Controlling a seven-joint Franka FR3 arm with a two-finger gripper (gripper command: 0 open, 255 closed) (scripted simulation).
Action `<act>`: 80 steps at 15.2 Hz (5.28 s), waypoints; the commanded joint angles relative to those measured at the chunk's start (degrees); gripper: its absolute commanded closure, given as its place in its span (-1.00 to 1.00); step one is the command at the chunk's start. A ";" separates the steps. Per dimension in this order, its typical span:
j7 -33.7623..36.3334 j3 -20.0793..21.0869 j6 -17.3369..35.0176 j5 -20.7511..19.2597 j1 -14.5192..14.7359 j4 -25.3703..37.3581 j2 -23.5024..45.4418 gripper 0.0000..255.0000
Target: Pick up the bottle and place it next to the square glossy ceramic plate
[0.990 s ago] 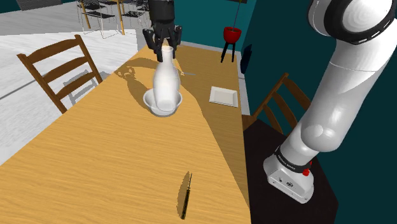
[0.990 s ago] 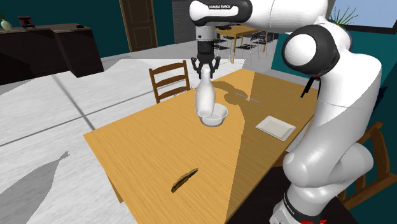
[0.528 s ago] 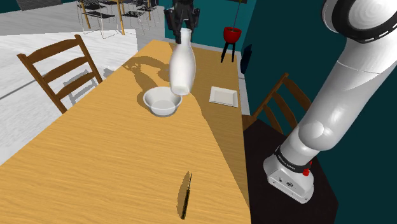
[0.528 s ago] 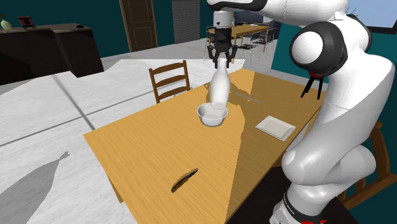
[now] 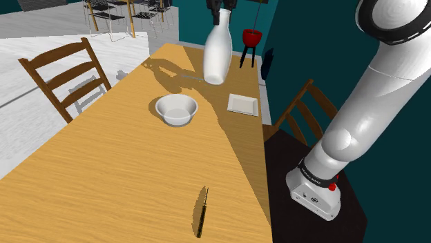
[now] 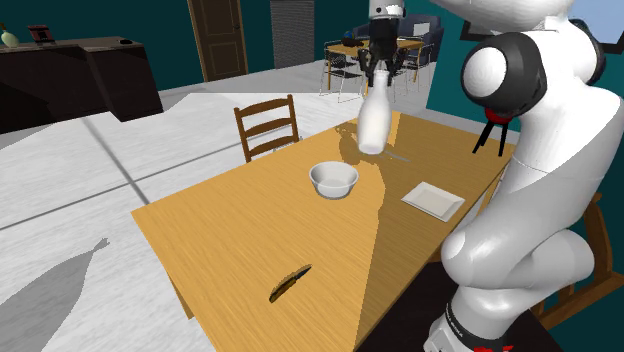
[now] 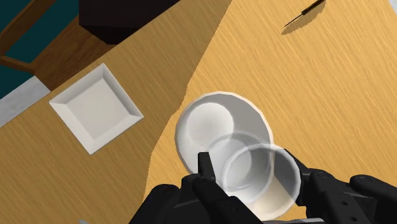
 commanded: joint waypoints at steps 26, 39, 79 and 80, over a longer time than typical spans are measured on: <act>-12.06 -4.83 5.23 -0.35 -7.00 -10.20 -4.96 1.00; -12.57 -5.07 16.20 0.24 -7.22 -24.36 -8.22 1.00; -12.38 -4.91 38.83 -0.01 -7.10 -45.47 -6.67 -1.00; -12.38 -4.91 38.83 -0.01 -7.10 -45.47 -6.67 -1.00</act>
